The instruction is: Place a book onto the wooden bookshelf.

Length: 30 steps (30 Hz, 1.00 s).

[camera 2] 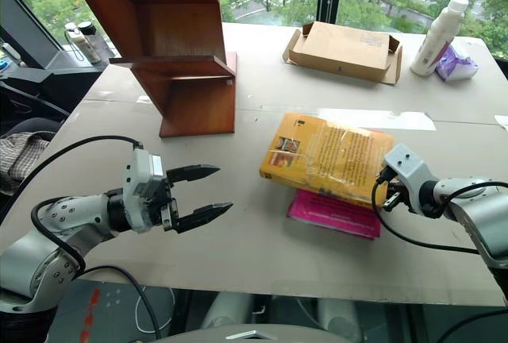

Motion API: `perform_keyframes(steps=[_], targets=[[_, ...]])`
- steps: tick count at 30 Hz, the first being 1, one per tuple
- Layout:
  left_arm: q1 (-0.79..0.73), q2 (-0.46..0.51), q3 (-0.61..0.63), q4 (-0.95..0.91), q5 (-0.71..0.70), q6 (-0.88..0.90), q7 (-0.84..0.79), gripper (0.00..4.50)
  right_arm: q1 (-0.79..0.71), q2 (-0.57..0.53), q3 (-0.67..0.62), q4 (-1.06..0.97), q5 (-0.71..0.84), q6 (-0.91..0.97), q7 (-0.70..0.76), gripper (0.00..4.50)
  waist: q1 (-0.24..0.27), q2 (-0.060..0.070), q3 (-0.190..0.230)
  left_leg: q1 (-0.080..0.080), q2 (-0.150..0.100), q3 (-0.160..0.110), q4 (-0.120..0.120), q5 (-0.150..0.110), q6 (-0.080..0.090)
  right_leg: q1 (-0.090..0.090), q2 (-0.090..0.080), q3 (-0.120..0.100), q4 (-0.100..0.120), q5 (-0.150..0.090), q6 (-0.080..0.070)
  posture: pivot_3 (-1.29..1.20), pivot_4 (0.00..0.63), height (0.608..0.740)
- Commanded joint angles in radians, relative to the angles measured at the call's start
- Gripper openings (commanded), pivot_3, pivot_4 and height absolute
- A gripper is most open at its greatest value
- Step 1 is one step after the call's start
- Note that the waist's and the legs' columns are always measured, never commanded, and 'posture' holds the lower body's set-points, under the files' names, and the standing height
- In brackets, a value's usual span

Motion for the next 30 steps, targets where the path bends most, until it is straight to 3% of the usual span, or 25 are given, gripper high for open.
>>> perform_keyframes(steps=[1,16,23,25,27,30], targets=[[-0.011,-0.005,0.0,-0.031,-0.01,-0.016,0.008,4.5,-0.007,0.035,0.008,-0.071,0.01,0.023,-0.036,0.12,0.0,0.0,0.0,0.0,0.0,0.0,0.0,0.0,0.0,0.0,0.0,0.0,0.0,0.0,0.0,0.0,0.15,0.74],[-0.016,-0.003,0.005,-0.029,-0.014,-0.008,0.024,4.5,-0.111,0.189,0.18,-0.101,-0.029,0.026,-0.123,0.12,-0.028,-0.002,-0.001,0.001,0.001,0.0,0.0,0.0,0.0,0.0,0.001,0.001,0.002,0.0,0.0,0.0,0.15,0.74],[0.006,-0.005,0.031,-0.037,-0.027,0.01,0.05,4.5,-0.143,0.208,0.191,-0.078,-0.049,-0.051,-0.106,0.12,-0.023,-0.002,-0.001,0.001,0.001,0.0,0.0,0.0,0.0,0.0,0.001,0.001,0.002,0.0,0.0,0.0,0.15,0.74],[0.025,-0.011,0.05,-0.035,-0.038,0.015,0.062,4.5,-0.108,0.176,0.168,-0.094,-0.054,-0.086,-0.089,0.12,-0.02,-0.002,-0.001,0.0,0.0,0.0,0.0,0.0,0.0,0.0,0.001,0.0,0.002,0.0,0.0,0.0,0.15,0.74],[0.052,-0.019,0.08,-0.012,-0.05,0.018,0.07,4.5,-0.004,0.11,0.063,-0.127,-0.036,-0.173,-0.027,0.12,-0.012,-0.002,-0.001,0.0,0.0,-0.001,0.0,0.0,0.0,0.0,-0.001,-0.001,0.001,0.0,0.0,0.0,0.15,0.74],[0.075,-0.034,0.116,0.043,-0.065,0.025,0.082,4.5,0.224,0.038,-0.163,-0.186,0.019,-0.292,0.102,1.04,0.01,-0.001,-0.001,-0.002,-0.001,-0.001,0.0,0.0,0.0,0.0,-0.003,-0.002,0.0,0.0,0.001,0.0,0.15,0.74]])
